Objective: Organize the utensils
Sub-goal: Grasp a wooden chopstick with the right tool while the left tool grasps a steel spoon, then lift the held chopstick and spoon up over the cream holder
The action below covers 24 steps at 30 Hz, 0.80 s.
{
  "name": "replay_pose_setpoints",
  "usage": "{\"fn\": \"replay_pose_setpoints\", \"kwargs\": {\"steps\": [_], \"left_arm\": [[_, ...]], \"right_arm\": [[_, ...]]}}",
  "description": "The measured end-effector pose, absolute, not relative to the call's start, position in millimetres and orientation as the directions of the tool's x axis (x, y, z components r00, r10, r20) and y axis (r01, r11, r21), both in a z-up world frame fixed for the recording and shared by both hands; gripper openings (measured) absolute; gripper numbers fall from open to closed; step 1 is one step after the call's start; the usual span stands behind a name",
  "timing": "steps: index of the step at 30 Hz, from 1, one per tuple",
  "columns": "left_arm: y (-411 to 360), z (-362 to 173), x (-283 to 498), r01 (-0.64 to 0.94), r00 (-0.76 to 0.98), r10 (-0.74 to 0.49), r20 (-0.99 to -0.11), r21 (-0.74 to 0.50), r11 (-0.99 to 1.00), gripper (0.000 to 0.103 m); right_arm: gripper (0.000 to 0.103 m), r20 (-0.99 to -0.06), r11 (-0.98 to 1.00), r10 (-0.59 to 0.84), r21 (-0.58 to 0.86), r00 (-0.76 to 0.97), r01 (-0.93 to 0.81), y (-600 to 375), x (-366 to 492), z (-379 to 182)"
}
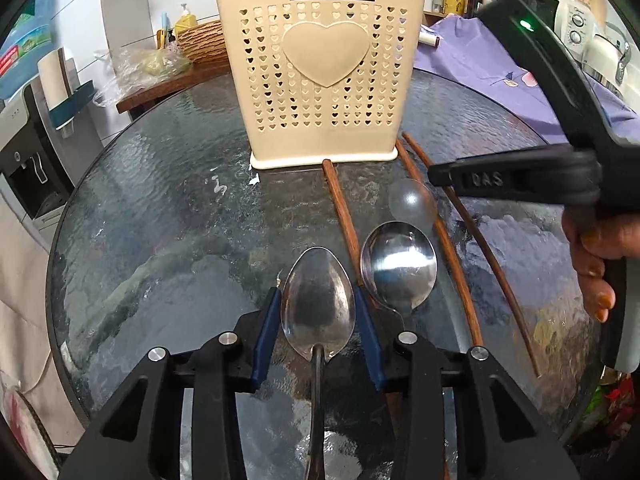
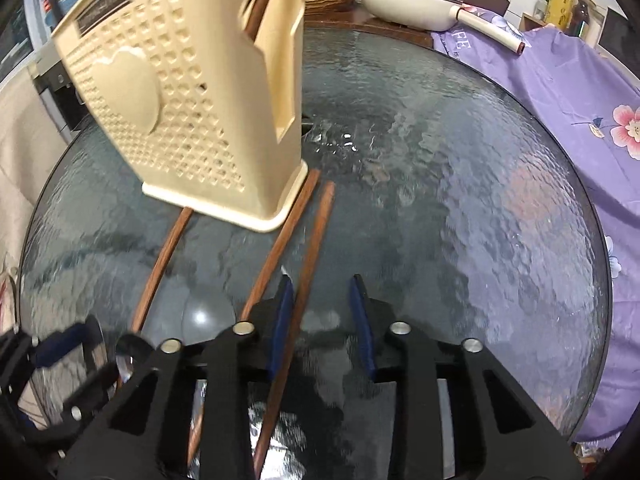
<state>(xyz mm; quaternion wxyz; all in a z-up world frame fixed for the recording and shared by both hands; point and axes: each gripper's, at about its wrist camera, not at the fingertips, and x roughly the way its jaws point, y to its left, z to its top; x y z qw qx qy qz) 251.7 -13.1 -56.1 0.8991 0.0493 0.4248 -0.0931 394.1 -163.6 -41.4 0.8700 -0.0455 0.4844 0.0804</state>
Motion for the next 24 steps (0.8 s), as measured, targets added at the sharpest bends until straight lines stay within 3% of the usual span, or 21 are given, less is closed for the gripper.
{"fn": "replay_pose_setpoints", "kwargs": {"steps": [6, 18, 24], "left_arm": [[-15.7, -56.2, 256.1, 0.204, 0.619, -0.124, -0.775, 0.006, 0.979, 0.036], [-18.5, -56.1, 271.0, 0.208, 0.613, -0.112, -0.782, 0.023, 0.978, 0.037], [-12.9, -52.3, 271.6, 0.199, 0.62, -0.147, -0.771, -0.027, 0.98, 0.036]], "right_arm": [[0.012, -0.856, 0.986, 0.082, -0.005, 0.51, -0.168, -161.5, 408.3, -42.0], [0.007, -0.853, 0.986, 0.088, -0.001, 0.515, -0.169, -164.7, 405.1, -44.3], [0.007, -0.844, 0.985, 0.138, 0.065, 0.519, -0.157, -177.9, 400.4, -44.7]]}}
